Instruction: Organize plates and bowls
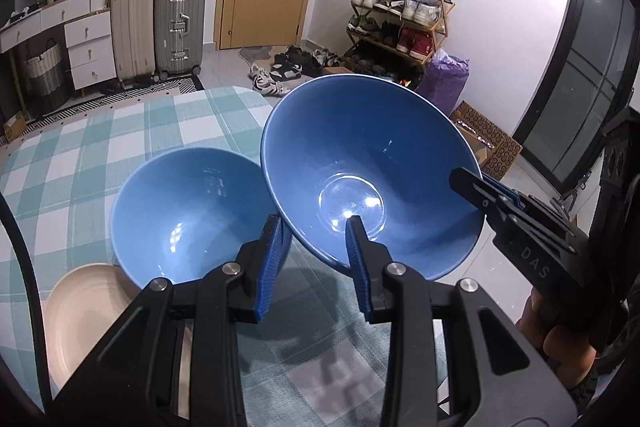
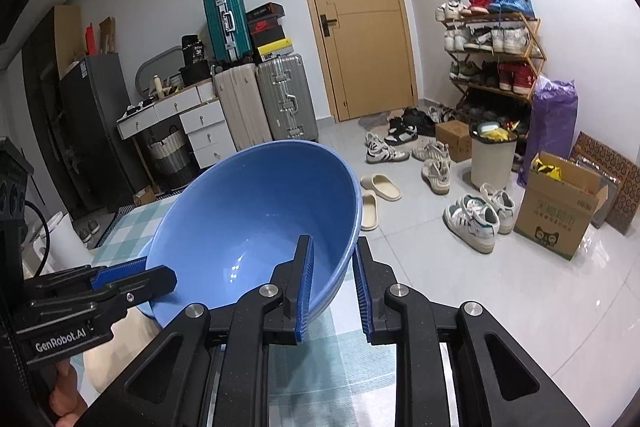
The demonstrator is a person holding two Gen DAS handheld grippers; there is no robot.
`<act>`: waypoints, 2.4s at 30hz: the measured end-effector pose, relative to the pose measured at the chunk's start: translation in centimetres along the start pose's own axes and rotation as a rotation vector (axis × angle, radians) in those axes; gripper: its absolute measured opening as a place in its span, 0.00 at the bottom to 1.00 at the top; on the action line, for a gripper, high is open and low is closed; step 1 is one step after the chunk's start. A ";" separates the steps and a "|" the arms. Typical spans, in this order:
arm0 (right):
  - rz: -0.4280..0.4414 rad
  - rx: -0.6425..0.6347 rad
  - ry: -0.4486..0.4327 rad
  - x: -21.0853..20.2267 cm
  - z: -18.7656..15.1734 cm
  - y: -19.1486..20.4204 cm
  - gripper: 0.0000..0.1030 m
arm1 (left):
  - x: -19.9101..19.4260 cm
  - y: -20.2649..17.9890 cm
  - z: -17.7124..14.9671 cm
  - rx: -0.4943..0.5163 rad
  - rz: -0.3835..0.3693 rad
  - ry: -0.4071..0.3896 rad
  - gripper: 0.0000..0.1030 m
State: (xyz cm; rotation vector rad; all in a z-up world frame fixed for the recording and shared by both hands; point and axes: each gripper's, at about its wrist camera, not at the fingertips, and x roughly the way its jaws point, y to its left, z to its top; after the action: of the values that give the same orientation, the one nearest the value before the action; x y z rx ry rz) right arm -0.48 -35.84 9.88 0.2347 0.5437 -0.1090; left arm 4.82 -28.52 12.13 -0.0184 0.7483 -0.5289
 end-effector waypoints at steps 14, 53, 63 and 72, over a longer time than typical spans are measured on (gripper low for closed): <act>0.035 -0.070 -0.031 -0.8 0.4 4.0 0.21 | -3.6 2.8 0.6 -0.064 0.023 -0.056 0.29; 0.072 -0.217 0.077 6.1 -1.2 13.5 0.22 | -1.6 15.1 -1.6 -0.222 0.090 -0.033 0.29; 0.063 -0.222 0.116 8.1 -2.3 13.9 0.22 | 1.8 15.8 -2.2 -0.212 0.124 0.007 0.29; 0.061 -0.234 0.136 9.4 -2.5 13.5 0.22 | 3.6 16.3 -2.3 -0.191 0.156 0.031 0.29</act>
State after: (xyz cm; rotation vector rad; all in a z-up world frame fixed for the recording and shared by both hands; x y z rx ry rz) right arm 8.52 -22.55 5.45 0.0304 0.6779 0.0309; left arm 12.87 -15.64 4.90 -0.1285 0.8207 -0.3082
